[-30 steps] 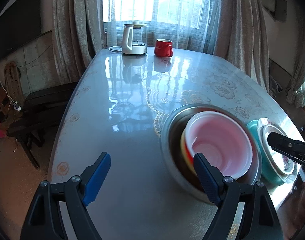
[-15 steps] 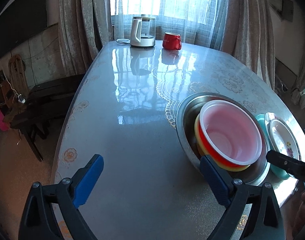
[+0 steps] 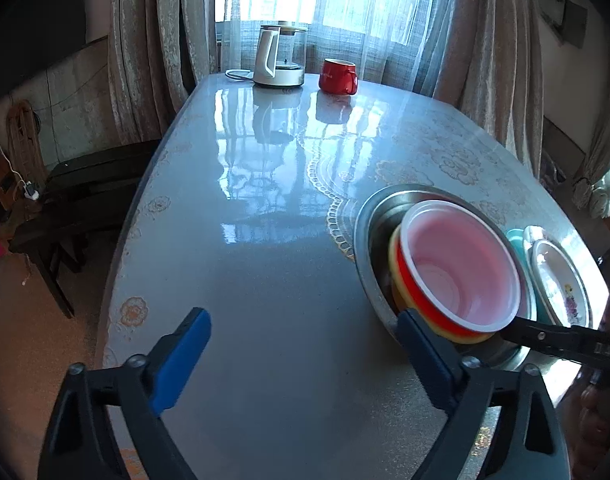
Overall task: Organize plates and bowls
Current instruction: 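Move both grippers to the rim of the steel bowl, then close both grippers on the steel bowl rim and lift it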
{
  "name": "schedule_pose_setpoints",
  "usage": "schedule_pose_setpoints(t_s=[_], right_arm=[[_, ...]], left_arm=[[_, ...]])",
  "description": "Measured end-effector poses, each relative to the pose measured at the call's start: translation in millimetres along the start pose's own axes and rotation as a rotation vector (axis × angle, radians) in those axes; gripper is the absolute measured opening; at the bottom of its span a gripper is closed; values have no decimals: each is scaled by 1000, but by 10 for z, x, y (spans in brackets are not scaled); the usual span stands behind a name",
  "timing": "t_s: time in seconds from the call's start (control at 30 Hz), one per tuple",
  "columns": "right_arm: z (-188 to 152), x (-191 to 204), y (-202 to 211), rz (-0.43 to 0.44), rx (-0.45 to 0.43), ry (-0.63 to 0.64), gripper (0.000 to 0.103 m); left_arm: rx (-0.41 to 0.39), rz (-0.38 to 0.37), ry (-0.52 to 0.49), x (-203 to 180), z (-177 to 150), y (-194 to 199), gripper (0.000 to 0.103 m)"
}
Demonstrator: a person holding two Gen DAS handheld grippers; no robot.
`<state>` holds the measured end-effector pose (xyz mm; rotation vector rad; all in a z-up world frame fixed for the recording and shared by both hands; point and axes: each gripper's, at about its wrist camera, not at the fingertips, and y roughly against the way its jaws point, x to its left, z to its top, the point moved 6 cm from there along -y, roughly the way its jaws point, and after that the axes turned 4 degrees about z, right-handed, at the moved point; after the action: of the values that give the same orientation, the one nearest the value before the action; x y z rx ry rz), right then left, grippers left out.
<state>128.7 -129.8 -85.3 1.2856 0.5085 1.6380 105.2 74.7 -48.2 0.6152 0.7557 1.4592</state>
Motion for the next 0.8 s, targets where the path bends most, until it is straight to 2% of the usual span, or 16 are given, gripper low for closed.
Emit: schedule_pose_setpoints(t_s=[0.1, 0.23, 0.27, 0.4, 0.47, 0.67, 0.8], right_arm=[[28, 61, -28, 9, -6, 21, 52], [53, 84, -50, -13, -5, 46, 41], [66, 78, -58, -12, -5, 36, 39], [118, 61, -114, -6, 6, 18, 37], [124, 46, -133, 0, 16, 5, 37], [113, 0, -137, -4, 35, -16, 37], [111, 12, -150, -7, 41, -12, 37]], left_arm=[[5, -27, 10, -8, 4, -7, 86], [-5, -42, -9, -57, 24, 16, 73], [-6, -48, -17, -71, 31, 22, 68], [-5, -61, -38, -98, 62, 22, 61], [3, -77, -48, -114, 80, 16, 54], [107, -185, -53, -183, 129, -70, 37], [211, -237, -71, -226, 164, -160, 36]])
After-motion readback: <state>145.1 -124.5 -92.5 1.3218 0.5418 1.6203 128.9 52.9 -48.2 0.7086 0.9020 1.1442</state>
